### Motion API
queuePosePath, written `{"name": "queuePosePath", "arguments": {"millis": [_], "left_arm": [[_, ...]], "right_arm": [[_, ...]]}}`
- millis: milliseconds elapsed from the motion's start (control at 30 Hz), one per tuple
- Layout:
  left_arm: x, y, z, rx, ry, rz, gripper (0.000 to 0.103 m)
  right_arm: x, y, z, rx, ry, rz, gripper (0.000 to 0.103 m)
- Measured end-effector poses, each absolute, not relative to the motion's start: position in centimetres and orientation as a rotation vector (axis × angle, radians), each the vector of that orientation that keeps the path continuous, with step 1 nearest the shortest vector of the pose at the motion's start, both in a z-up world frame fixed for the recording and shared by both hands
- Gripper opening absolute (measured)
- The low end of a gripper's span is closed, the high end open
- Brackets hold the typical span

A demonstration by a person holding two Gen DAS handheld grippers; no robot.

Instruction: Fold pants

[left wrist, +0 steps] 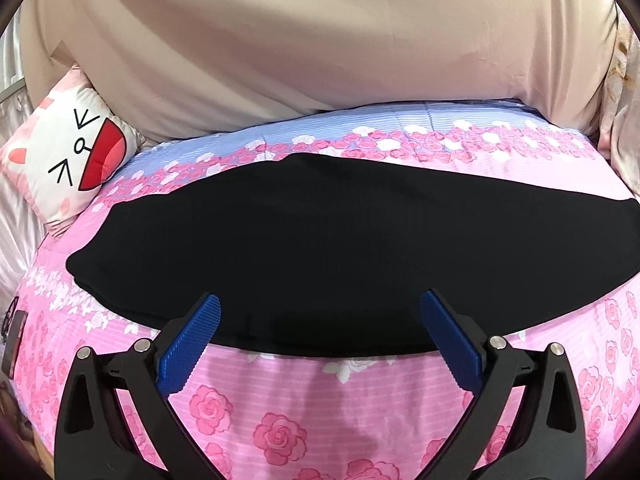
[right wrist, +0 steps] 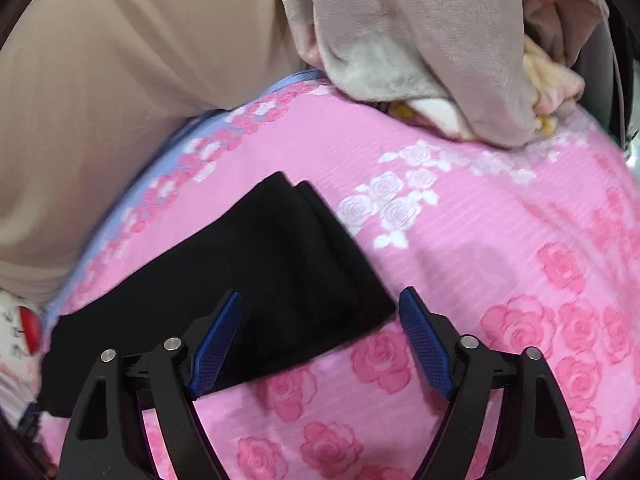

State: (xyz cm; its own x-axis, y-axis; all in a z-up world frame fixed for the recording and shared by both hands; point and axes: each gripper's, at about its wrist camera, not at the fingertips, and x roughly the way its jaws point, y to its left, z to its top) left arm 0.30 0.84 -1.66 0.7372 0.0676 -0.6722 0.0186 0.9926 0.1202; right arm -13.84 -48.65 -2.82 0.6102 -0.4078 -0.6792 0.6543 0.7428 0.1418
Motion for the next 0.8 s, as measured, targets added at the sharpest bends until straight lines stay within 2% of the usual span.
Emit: {"name": "queuePosePath", "arguments": {"millis": [100,133,167,200,233,400,433,467,600,733,800], "left_arm": [[0.1,1.7,-1.3,0.117,0.73,0.057,0.098],[0.2,2.0,-1.3,0.116,0.73,0.067,0.098],[0.4,2.3,-1.5,0.112,0.736,0.078,0.098],[0.6,2.4,-1.6,0.108,0.742,0.081,0.098],[0.9,2.4,-1.9,0.102,0.753,0.082,0.098],[1.2,1.2,-1.9,0.099,0.763,0.048,0.098],[1.0,0.7,-1.7,0.112,0.754,0.042,0.098],[0.9,0.3,-1.6,0.128,0.745,0.038,0.098],[0.8,-0.8,-1.3,0.161,0.736,0.035,0.098],[1.0,-1.0,-1.3,0.162,0.735,0.041,0.098],[1.2,-1.1,-1.6,0.159,0.747,0.041,0.098]], "right_arm": [[-14.6,-47.7,-1.2,0.309,0.626,-0.692,0.071],[-14.7,-47.6,-0.9,0.306,0.626,-0.67,0.062],[-14.3,-47.4,-0.9,0.301,0.645,-0.628,0.048],[-13.6,-47.3,-1.1,0.291,0.681,-0.597,0.044],[-12.9,-47.4,-1.6,0.277,0.713,-0.597,0.041],[-11.0,-47.8,-2.7,0.221,0.75,-0.607,0.042],[-10.7,-47.8,-2.6,0.21,0.748,-0.601,0.016],[-10.4,-47.9,-2.5,0.197,0.754,-0.599,0.007],[-11.0,-46.9,-0.4,0.109,0.711,-0.65,0.005],[-12.4,-49.4,0.3,0.157,0.697,-0.672,0.005],[-11.9,-50.2,-1.9,0.168,0.751,-0.64,0.012]]}}
